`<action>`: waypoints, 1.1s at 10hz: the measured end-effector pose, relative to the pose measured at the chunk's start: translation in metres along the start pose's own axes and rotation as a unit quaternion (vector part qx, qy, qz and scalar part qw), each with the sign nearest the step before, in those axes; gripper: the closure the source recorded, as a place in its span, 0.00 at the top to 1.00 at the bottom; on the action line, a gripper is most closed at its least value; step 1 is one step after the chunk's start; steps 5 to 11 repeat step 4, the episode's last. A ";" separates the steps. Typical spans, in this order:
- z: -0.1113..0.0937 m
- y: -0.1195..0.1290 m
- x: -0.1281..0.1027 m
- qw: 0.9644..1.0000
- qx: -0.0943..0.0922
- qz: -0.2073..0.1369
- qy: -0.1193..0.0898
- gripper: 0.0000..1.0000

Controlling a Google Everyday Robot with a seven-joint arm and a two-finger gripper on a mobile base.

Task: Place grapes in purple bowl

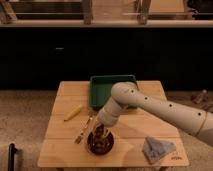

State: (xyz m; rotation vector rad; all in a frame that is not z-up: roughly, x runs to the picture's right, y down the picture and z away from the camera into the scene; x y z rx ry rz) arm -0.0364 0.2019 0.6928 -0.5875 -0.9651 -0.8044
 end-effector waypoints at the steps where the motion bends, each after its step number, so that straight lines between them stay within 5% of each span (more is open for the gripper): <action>1: 0.000 0.000 0.000 1.000 0.000 0.000 -0.001 0.80; 11: -0.003 0.001 0.001 1.000 0.000 0.000 0.000 0.80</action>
